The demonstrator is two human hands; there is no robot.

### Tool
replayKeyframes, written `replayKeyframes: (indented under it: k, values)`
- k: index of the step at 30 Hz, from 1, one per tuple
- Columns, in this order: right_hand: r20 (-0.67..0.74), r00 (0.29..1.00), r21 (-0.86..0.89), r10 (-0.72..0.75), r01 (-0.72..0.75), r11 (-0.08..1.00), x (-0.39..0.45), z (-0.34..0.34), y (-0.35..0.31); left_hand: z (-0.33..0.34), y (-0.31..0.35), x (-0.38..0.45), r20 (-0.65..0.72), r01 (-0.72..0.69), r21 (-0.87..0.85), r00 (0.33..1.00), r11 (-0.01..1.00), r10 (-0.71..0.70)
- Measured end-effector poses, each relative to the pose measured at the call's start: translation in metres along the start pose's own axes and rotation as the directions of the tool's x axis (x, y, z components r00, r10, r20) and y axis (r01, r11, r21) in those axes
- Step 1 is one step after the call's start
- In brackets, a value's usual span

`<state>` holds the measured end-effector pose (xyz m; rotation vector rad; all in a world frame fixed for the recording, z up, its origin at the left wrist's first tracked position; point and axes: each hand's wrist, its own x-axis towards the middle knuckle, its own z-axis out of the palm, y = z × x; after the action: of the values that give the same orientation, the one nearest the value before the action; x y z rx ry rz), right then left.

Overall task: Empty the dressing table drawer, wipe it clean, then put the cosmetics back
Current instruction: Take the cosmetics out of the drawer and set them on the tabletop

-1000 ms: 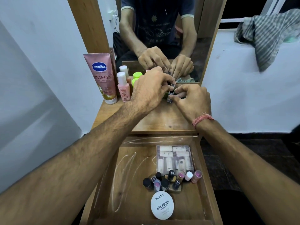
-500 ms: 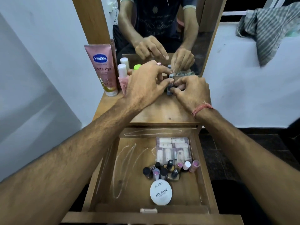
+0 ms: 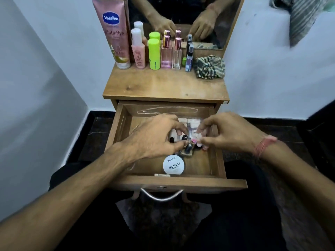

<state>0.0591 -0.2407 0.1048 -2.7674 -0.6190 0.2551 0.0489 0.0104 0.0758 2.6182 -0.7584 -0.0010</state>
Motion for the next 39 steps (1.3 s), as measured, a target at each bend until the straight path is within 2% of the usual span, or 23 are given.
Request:
replayKeyframes:
  k: [3, 10, 15, 22, 26, 32, 35, 39]
  values:
    - [0.009, 1.0, -0.029, 0.006, -0.005, 1.0, -0.01, 0.01, -0.001, -0.001, 0.007, 0.004, -0.006, 0.042, 0.019, 0.999, 0.999, -0.042]
    - [-0.079, 0.997, -0.191, 0.021, -0.035, 0.981, -0.011, 0.021, -0.007, -0.003, 0.011, 0.01, 0.01, 0.05, 0.118, 0.999, 0.992, -0.052]
    - [-0.094, 0.995, -0.11, 0.013, -0.023, 0.994, -0.014, 0.0, -0.009, -0.012, 0.009, 0.008, -0.034, 0.067, 0.111, 0.997, 0.992, -0.063]
    - [-0.161, 0.986, 0.013, -0.039, 0.042, 0.999, -0.007, -0.055, -0.012, -0.052, -0.004, 0.019, -0.092, 0.123, -0.092, 0.987, 0.988, -0.132]
    - [-0.344, 0.938, 0.113, -0.044, 0.087, 0.99, 0.013, -0.083, -0.016, -0.084, -0.012, 0.034, -0.218, 0.101, -0.066, 0.969, 0.993, -0.113]
    - [-0.609, 0.793, 0.174, 0.012, 0.118, 0.978, 0.078, -0.083, -0.029, -0.113, -0.024, 0.062, -0.425, 0.11, 0.01, 0.9, 0.994, -0.095]
    - [-0.664, 0.745, 0.155, 0.061, 0.057, 0.986, 0.112, -0.075, -0.028, -0.115, -0.031, 0.074, -0.449, 0.125, 0.058, 0.889, 0.99, -0.086]
    - [-0.655, 0.749, 0.105, 0.093, -0.031, 0.994, 0.141, -0.069, -0.024, -0.115, -0.044, 0.087, -0.43, 0.116, 0.075, 0.9, 0.99, -0.073]
